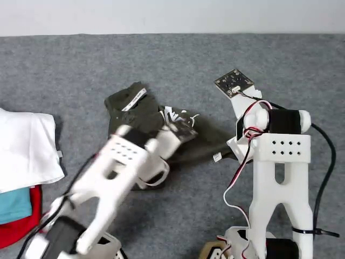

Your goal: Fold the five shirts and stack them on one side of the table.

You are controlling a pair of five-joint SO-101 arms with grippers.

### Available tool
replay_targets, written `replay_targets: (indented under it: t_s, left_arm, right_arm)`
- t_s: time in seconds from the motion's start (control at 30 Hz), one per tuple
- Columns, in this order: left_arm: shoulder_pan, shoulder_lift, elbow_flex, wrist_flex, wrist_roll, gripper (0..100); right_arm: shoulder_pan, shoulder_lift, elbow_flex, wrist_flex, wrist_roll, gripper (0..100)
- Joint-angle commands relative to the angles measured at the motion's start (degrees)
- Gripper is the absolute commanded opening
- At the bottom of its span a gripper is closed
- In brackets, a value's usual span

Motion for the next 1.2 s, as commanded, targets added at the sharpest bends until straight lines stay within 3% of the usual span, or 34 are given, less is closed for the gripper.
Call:
replay_targets:
  t_s: [0.0,0.2,0.4,0.9,1.17]
  left_arm:
    - [-6.77,-7.56,-1.63,3.69,-6.07,1]
    - [-16.7,-10.37,-1.19,8.88,-14.59,2]
    - [-23.91,-7.91,3.74,4.4,-15.74,19]
    - [-24.53,14.86,2.86,-9.93,-15.47,19]
    - [-28.4,22.51,-4.7,-10.37,-15.38,19]
  right_arm:
    - [-0.22,-1.89,-0.53,-0.22,0.26,0.9]
    - [-0.22,-1.54,-0.35,-0.31,0.26,0.9]
    - [-0.48,-1.36,-0.35,-0.84,0.18,0.9]
    - [-0.22,-1.36,-0.35,-0.75,0.18,0.9]
    - [-0.22,-1.36,-0.26,-0.75,0.18,0.9]
